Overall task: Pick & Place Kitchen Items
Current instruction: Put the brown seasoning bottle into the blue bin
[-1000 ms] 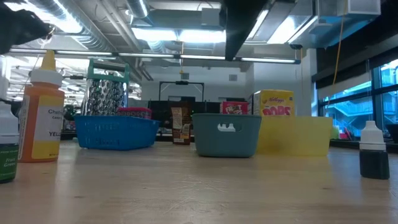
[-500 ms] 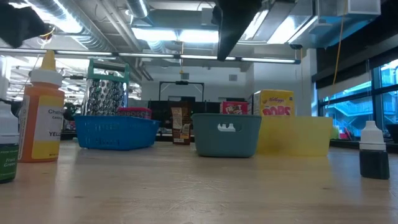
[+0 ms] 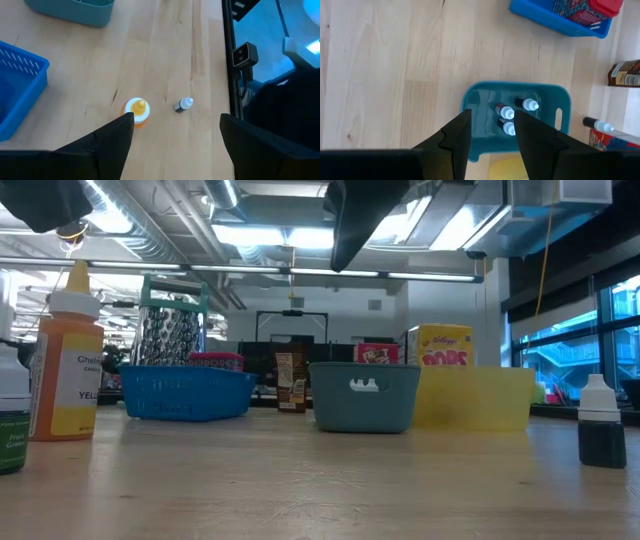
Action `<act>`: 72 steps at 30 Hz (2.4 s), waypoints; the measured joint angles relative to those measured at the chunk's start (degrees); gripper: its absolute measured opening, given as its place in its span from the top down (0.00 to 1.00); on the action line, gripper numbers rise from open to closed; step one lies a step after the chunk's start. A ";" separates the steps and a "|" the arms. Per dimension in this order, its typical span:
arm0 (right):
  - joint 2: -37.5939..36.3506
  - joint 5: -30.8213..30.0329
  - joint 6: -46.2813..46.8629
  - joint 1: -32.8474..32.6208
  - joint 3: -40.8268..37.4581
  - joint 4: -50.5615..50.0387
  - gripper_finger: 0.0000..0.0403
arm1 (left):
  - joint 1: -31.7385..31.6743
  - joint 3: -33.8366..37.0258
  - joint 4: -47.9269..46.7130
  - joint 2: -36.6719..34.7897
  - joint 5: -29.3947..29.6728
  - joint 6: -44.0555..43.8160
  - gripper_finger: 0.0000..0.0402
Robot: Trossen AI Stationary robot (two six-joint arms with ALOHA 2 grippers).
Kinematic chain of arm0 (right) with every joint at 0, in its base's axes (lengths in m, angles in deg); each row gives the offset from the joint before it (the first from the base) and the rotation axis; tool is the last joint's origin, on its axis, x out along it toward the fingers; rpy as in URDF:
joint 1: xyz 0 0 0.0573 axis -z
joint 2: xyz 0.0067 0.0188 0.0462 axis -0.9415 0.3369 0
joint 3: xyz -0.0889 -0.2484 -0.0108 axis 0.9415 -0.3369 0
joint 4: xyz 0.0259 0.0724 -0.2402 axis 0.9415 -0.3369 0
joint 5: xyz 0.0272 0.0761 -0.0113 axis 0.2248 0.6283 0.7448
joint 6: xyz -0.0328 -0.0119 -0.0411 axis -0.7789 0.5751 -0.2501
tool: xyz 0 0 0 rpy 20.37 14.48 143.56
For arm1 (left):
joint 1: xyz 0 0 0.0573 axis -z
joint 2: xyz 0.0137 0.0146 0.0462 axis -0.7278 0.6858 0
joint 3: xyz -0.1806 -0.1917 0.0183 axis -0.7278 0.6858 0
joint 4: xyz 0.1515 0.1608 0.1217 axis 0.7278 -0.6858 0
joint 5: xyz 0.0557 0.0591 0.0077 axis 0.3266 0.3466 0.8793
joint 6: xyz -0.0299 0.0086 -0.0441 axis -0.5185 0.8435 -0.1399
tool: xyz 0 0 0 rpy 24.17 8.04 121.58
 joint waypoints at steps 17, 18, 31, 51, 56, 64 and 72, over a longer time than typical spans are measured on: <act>0.01 0.03 -1.35 2.23 0.00 1.18 0.62 | 2.46 0.00 -3.06 2.78 8.91 -8.54 0.16; 0.00 0.01 -1.35 2.25 0.00 1.18 0.62 | 2.46 0.00 -3.06 3.01 8.95 -8.69 0.16; 0.00 0.07 -1.35 2.32 0.00 1.47 0.62 | 2.46 0.00 2.01 3.41 10.61 -3.01 0.16; 0.00 0.16 -1.35 2.32 0.00 1.56 0.62 | 7.16 0.00 10.34 3.39 18.99 14.49 0.16; 0.02 0.14 -1.37 2.32 -0.03 1.98 0.62 | 7.16 0.00 11.84 3.39 18.93 14.24 0.16; 0.00 0.14 -1.37 2.32 -0.03 2.50 0.62 | 7.10 0.00 16.84 3.34 20.97 19.62 0.16; 0.00 0.11 -1.33 2.32 -0.03 2.91 0.62 | 8.79 0.00 17.16 3.34 28.31 22.17 0.16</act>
